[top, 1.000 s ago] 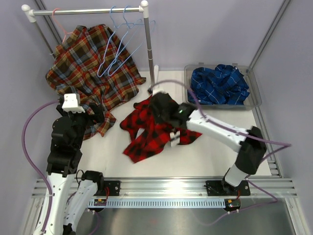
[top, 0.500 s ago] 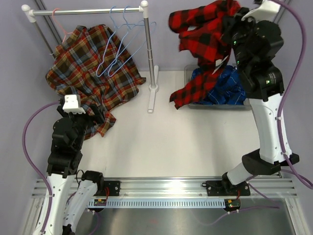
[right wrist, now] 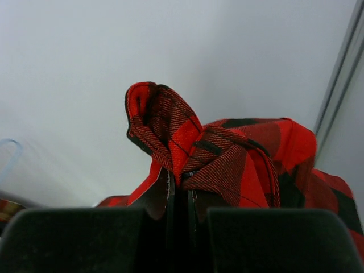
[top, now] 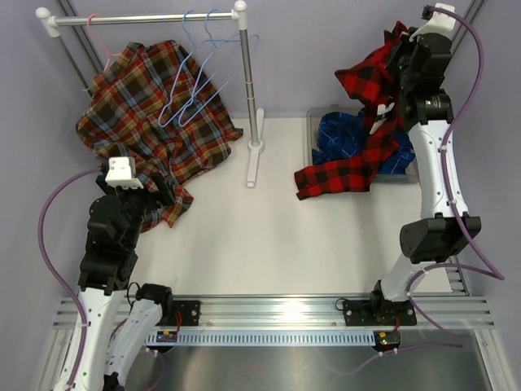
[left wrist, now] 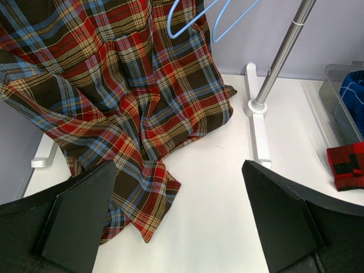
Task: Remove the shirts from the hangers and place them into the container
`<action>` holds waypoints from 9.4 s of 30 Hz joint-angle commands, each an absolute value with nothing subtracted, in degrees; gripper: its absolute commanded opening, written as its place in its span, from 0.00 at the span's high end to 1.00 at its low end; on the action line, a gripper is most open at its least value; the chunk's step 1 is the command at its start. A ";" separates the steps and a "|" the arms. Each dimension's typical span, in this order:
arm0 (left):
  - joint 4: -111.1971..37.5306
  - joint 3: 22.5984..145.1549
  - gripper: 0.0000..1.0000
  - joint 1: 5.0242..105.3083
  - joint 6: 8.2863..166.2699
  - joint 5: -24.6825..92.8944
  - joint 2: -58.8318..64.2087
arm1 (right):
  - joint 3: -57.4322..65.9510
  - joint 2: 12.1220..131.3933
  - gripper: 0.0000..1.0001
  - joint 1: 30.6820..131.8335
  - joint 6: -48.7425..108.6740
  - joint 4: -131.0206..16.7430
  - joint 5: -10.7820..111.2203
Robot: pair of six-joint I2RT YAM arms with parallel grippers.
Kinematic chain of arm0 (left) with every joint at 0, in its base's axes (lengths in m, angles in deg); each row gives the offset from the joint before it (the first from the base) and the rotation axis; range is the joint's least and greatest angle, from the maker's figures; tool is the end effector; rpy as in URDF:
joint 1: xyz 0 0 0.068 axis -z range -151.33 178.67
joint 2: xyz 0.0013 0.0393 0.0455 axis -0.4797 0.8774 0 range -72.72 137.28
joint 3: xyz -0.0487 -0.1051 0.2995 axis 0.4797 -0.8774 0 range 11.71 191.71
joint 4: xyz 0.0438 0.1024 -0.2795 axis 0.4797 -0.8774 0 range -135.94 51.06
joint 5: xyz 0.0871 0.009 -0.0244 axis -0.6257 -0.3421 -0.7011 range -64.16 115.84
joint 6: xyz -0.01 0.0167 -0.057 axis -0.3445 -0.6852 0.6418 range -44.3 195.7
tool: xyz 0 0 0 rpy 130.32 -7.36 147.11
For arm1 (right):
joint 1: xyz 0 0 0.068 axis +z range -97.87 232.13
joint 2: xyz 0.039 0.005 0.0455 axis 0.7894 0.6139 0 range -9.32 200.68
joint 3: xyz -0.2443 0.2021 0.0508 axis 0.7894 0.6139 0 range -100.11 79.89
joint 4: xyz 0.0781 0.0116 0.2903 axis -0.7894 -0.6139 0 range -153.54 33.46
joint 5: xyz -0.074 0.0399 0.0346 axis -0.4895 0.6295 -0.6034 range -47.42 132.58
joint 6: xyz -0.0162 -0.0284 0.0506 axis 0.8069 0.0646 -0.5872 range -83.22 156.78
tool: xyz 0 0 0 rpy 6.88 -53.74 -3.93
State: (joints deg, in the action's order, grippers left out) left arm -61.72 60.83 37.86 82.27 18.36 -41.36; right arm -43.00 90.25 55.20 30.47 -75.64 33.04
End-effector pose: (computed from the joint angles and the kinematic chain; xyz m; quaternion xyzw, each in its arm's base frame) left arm 0.1240 -0.0142 0.4110 -0.0273 0.7367 -0.0448 0.6742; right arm 0.4291 0.0155 0.6000 0.0801 0.6762 0.0033 0.7323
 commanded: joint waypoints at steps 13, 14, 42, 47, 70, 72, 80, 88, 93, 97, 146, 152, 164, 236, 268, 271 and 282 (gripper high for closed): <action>-58.62 60.66 0.01 39.04 83.08 18.99 -40.99 | -7.04 88.85 1.00 52.83 21.41 -60.58 36.08; -58.62 60.66 0.01 39.04 83.08 18.99 -40.99 | -6.25 89.29 1.00 52.83 20.62 -61.28 35.90; -58.62 60.49 0.01 39.92 82.91 19.17 -41.87 | -23.47 98.74 0.42 53.01 23.06 -92.42 40.03; -58.62 60.40 0.01 39.92 82.82 18.99 -42.22 | -18.74 87.47 0.22 55.90 25.53 -89.42 36.44; -58.62 60.31 0.01 40.18 82.82 18.55 -42.05 | 55.72 54.12 0.13 67.25 -4.96 -36.96 42.66; -58.62 60.31 0.01 40.27 82.73 18.46 -41.96 | 56.07 60.09 0.13 67.16 -6.10 -30.99 44.68; -58.63 60.14 0.01 40.18 82.47 17.85 -41.78 | 57.04 77.75 0.14 67.25 -9.80 -11.56 48.29; -58.62 60.14 0.01 40.18 82.47 17.76 -41.43 | 56.95 84.72 0.32 67.25 -10.07 -3.64 49.26; -58.62 60.14 0.01 40.18 82.47 17.67 -41.34 | 56.87 85.60 0.58 67.25 -9.80 -1.79 48.91; -58.62 60.14 0.01 40.18 82.47 17.67 -41.25 | 58.00 82.71 0.91 67.25 -8.67 -2.23 49.43; -58.62 60.14 0.01 40.44 82.73 19.08 -41.78 | -24.26 116.02 0.70 53.71 12.96 -91.44 48.99; -58.62 60.14 0.01 40.44 82.73 18.99 -41.69 | -24.60 103.72 0.39 53.71 15.60 -91.52 48.64; -58.62 60.14 0.01 40.53 82.64 18.64 -41.69 | -19.97 80.78 0.14 53.71 16.65 -96.27 50.31; -52.03 101.54 0.30 0.19 87.21 62.94 12.28 | 22.41 32.43 0.01 77.88 16.04 -80.19 58.66; -56.43 102.67 1.00 8.01 83.44 50.37 12.89 | 22.94 31.46 0.00 78.67 15.95 -79.66 57.43; -56.43 104.51 1.00 8.63 82.91 50.02 12.27 | 23.03 31.72 0.00 78.67 15.95 -79.66 57.43; -55.82 106.55 1.00 10.74 81.06 44.13 3.06 | 22.85 32.42 0.01 78.67 16.13 -79.75 57.17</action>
State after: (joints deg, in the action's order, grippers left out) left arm -60.30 103.82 10.36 82.55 47.45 8.86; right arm 22.95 32.35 77.91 15.20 -81.62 58.11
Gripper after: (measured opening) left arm 0.054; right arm 0.993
